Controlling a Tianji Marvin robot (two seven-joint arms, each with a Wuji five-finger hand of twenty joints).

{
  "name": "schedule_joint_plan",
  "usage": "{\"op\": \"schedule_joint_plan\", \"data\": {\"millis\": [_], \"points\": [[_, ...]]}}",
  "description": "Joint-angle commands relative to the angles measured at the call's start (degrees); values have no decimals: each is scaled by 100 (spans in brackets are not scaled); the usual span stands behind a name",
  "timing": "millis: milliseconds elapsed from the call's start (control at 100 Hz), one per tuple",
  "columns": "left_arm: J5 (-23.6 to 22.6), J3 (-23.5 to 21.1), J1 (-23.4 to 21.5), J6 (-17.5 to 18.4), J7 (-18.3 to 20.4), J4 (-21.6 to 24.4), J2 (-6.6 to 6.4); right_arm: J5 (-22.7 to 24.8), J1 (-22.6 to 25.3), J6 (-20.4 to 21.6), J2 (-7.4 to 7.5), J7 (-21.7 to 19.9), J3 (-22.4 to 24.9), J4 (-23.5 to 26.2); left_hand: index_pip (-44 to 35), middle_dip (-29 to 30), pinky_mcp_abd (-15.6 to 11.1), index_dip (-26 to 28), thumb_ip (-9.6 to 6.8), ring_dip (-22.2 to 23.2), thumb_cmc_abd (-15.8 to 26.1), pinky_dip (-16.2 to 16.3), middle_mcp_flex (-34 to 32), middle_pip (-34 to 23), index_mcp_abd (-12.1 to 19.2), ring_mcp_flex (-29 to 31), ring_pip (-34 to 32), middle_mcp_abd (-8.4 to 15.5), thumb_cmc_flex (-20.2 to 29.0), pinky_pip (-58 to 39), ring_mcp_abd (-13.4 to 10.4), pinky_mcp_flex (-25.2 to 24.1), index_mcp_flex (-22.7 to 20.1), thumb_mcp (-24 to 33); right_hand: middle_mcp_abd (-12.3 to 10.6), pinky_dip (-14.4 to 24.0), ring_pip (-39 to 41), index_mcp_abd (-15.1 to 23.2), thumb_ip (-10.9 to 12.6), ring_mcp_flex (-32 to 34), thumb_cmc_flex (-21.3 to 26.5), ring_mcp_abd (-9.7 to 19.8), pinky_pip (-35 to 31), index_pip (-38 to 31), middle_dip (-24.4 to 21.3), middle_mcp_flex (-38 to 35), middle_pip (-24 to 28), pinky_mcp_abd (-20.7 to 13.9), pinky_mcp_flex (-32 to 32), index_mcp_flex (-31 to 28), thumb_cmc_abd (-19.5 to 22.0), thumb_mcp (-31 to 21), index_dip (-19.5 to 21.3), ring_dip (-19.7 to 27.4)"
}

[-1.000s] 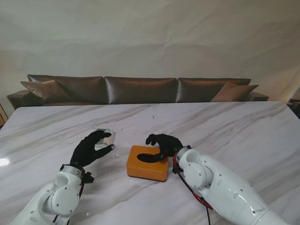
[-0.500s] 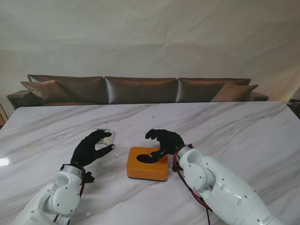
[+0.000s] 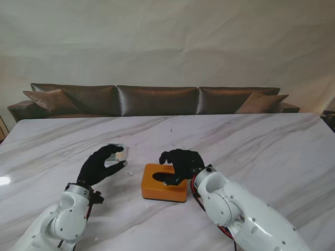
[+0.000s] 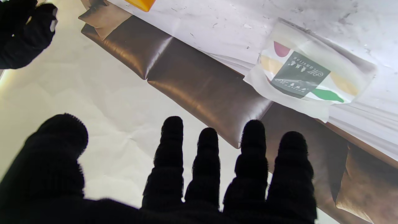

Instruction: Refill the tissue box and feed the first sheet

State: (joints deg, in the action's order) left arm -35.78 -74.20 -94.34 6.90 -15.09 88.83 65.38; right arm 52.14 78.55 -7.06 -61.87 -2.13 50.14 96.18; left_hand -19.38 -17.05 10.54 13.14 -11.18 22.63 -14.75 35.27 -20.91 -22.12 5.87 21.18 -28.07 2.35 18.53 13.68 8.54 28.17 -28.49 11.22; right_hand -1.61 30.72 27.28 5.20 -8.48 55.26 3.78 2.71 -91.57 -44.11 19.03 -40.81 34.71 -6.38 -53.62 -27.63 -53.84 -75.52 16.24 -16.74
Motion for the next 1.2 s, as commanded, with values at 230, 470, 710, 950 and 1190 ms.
{"op": "schedule_joint_plan", "data": {"millis": [230,470,710,950,1190], "points": [[68,-77,-158,148,-32,-21,34,346,97,-235,30,-142,-345,112,-32,-68,-214,99,-172,47,179,83,-74,-27,-101,144,40,-24,-37,-9603,-112,4,-84,-31,70,-113,-484,32,-125,393,-173,-103,-534,-53,-66,-361,-117,-1094,-569,-231,-206,-87,68,320],[50,-168,-245,223,-65,10,34,372,18,-475,33,-224,-579,74,-35,-76,-217,99,-170,48,171,81,-114,-44,-115,158,37,-41,-27,-9605,-105,4,-93,-37,127,-129,-561,-35,-115,527,-140,-123,-569,-44,-73,-434,-132,-1126,-700,-258,-165,-87,70,375],[32,-261,-336,298,-41,60,24,295,-17,-634,19,-224,-735,10,-34,-80,-222,99,-170,47,175,79,-125,-47,-121,159,39,-46,-24,-9609,-110,9,-99,-39,114,-138,-593,-31,-102,565,-118,-138,-599,-44,-79,-438,-152,-1119,-712,-247,-134,-70,75,396],[46,-290,-381,346,-56,52,26,177,-72,-720,3,-210,-835,-115,-51,-84,-226,106,-171,49,172,77,-131,-52,-124,168,37,-43,-20,-9610,-115,10,-121,-39,132,-145,-530,-49,-98,645,-123,-164,-661,-47,-70,-444,-138,-1156,-787,-236,-137,-63,80,373],[51,-292,-384,351,-43,33,24,174,-159,-763,-20,-103,-980,-266,-85,-88,-229,124,-170,48,170,74,-139,-57,-120,173,39,-41,-27,-9608,-117,6,-127,-44,140,-152,-380,-45,-101,803,-126,-187,-773,-69,-65,-514,-120,-1233,-949,-294,-166,-83,90,327]]}}
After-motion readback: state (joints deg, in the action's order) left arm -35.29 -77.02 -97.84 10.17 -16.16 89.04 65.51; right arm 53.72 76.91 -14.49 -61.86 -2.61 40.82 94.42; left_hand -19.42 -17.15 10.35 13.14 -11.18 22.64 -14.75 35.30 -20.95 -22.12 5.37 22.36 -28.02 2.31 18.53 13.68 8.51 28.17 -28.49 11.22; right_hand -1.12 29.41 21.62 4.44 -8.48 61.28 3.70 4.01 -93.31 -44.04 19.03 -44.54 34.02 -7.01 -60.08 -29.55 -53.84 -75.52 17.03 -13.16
